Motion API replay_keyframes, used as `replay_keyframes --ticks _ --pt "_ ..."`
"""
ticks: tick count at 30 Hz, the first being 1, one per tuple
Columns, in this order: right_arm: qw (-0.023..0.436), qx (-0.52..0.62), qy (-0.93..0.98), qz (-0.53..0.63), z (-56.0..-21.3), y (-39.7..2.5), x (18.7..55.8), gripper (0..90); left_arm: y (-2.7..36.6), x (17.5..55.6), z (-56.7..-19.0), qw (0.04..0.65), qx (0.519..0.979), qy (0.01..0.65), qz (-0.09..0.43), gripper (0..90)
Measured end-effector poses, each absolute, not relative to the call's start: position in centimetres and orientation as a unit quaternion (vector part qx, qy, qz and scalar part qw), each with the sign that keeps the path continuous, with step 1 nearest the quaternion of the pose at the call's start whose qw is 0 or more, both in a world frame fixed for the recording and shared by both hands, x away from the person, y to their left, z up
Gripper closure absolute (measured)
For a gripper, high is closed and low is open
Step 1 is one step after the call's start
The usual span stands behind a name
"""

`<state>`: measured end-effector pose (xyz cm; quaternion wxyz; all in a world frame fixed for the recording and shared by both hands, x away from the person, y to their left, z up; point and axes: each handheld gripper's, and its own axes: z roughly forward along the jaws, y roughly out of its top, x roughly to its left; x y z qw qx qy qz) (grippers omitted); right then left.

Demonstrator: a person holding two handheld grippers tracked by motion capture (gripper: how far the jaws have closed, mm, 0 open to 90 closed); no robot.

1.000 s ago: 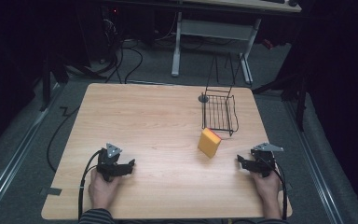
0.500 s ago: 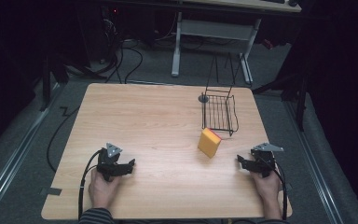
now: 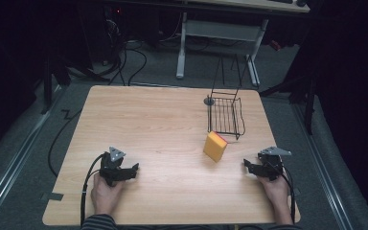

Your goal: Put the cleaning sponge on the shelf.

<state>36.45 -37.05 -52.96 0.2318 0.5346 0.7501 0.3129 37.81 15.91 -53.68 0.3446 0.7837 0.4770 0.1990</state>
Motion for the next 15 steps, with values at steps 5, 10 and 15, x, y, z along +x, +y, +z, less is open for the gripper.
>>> replay_keyframes --ticks 5,10,15 --pt "0.231 0.531 0.753 0.313 -52.99 -36.94 36.42 26.8 15.91 37.77 -53.68 0.344 0.784 0.477 0.200 17.2" --pt "0.233 0.540 0.746 0.312 -52.97 -36.84 36.42 29.5 15.91 37.77 -53.70 0.344 0.783 0.477 0.201 17.2" --pt "0.228 0.547 0.737 0.324 -52.71 -37.05 36.33 32.0 15.93 37.74 -53.70 0.345 0.783 0.477 0.200 17.2"
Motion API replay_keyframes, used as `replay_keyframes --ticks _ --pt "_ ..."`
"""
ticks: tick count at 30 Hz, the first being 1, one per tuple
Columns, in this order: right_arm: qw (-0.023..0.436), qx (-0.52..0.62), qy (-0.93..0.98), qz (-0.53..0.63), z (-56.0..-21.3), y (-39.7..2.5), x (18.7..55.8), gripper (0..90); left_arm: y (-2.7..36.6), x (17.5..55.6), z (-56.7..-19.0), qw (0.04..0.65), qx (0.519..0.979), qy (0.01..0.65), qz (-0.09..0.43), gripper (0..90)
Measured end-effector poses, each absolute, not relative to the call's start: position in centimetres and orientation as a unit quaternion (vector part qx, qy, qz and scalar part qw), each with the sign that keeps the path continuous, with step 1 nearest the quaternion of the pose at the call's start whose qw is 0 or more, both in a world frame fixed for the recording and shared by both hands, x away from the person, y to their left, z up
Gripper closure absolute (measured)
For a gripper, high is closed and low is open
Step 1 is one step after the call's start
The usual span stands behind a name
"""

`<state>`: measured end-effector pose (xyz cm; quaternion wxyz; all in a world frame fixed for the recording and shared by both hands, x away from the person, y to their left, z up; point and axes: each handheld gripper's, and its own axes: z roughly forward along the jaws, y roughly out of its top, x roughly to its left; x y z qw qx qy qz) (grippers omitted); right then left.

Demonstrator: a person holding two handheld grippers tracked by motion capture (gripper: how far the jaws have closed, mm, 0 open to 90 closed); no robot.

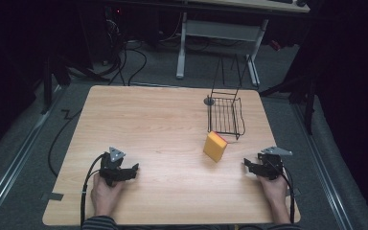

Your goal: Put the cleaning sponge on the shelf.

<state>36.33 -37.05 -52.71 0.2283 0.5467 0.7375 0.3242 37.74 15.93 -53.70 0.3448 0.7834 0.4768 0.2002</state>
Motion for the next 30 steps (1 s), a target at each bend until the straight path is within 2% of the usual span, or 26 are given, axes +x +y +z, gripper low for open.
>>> replay_keyframes --ticks 18,30 --pt "0.224 0.513 0.723 0.405 -50.0 -36.7 34.1 33.1 15.9 37.7 -53.7 0.345 0.784 0.476 0.200 17.2" --pt "0.219 0.476 0.733 0.434 -48.7 -35.0 32.5 32.1 15.9 37.7 -53.7 0.345 0.784 0.476 0.200 17.2"
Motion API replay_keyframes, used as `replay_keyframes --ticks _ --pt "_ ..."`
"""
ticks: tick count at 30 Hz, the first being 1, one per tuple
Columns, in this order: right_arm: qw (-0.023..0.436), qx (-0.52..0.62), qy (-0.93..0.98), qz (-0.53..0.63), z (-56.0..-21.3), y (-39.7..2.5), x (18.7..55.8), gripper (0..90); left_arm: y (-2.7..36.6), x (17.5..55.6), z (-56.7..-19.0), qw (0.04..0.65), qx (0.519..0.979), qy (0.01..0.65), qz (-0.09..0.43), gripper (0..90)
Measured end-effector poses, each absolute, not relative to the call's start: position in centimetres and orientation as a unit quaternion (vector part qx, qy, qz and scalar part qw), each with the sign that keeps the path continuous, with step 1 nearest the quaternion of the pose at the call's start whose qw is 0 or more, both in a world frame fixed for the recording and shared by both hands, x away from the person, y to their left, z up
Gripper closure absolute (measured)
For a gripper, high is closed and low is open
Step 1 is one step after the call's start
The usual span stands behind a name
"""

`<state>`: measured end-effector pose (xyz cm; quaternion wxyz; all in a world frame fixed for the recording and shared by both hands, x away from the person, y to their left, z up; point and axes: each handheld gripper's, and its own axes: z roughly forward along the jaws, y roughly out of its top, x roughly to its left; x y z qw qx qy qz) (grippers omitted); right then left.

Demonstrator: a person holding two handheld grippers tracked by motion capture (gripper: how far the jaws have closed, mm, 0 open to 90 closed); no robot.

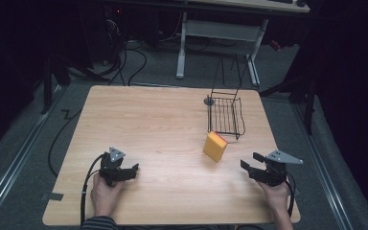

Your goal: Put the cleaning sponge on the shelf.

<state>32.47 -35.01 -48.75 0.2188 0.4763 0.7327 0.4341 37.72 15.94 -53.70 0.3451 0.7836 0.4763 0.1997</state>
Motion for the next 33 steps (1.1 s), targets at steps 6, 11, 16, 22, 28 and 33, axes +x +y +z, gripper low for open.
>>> replay_keyframes --ticks 6,11,16,22,28,33 --pt "0.218 0.456 0.742 0.441 -48.2 -33.9 32.3 30.8 15.9 37.7 -53.7 0.345 0.784 0.476 0.200 17.2" --pt "0.217 0.442 0.747 0.447 -47.7 -32.9 32.5 30.4 15.9 37.7 -53.7 0.345 0.784 0.476 0.200 17.2" --pt "0.217 0.429 0.752 0.451 -47.3 -31.7 33.2 30.4 15.9 37.7 -53.7 0.345 0.784 0.476 0.200 17.2" --pt "0.213 0.419 0.759 0.451 -47.0 -30.2 34.4 30.6 16.0 37.7 -53.7 0.345 0.784 0.476 0.198 17.3" --pt "0.206 0.420 0.761 0.450 -47.5 -29.3 35.4 30.9 16.0 37.7 -53.7 0.345 0.784 0.476 0.198 17.3" --pt "0.201 0.425 0.761 0.447 -48.0 -28.8 36.1 31.1 16.0 37.7 -53.7 0.345 0.784 0.476 0.198 17.3"
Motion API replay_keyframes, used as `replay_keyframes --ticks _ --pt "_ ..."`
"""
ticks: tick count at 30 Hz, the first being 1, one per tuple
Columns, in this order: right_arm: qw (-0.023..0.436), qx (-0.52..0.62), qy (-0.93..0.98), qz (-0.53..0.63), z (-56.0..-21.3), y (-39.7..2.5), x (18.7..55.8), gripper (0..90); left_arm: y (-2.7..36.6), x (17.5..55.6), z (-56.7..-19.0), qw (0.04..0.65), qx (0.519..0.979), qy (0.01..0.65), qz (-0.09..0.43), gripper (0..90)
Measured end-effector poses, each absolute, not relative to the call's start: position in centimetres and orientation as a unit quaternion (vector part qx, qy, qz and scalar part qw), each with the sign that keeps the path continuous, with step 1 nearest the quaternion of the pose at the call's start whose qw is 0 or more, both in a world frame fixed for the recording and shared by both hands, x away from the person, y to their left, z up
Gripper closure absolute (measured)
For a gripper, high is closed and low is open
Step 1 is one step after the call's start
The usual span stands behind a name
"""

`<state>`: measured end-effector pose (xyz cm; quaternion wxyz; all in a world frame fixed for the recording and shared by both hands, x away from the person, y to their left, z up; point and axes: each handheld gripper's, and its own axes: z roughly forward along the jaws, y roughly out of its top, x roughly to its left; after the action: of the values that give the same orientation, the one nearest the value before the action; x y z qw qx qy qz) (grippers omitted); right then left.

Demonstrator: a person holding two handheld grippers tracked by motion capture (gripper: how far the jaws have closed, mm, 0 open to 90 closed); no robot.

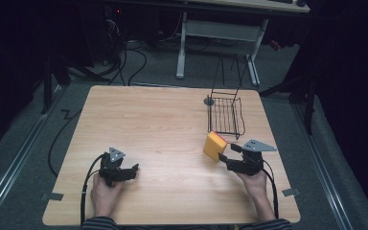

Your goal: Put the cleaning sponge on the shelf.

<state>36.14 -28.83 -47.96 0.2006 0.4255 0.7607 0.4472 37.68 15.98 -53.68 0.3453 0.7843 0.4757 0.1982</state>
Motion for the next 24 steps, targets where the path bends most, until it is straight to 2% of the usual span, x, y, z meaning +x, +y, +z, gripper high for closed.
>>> replay_keyframes --ticks 15,24 --pt "0.186 0.430 0.772 0.430 -49.9 -26.6 38.8 34.5 16.0 37.7 -53.7 0.345 0.785 0.475 0.198 17.3" --pt "0.188 0.434 0.776 0.417 -51.0 -26.2 39.6 44.1 16.0 37.6 -53.7 0.345 0.785 0.475 0.198 17.3"
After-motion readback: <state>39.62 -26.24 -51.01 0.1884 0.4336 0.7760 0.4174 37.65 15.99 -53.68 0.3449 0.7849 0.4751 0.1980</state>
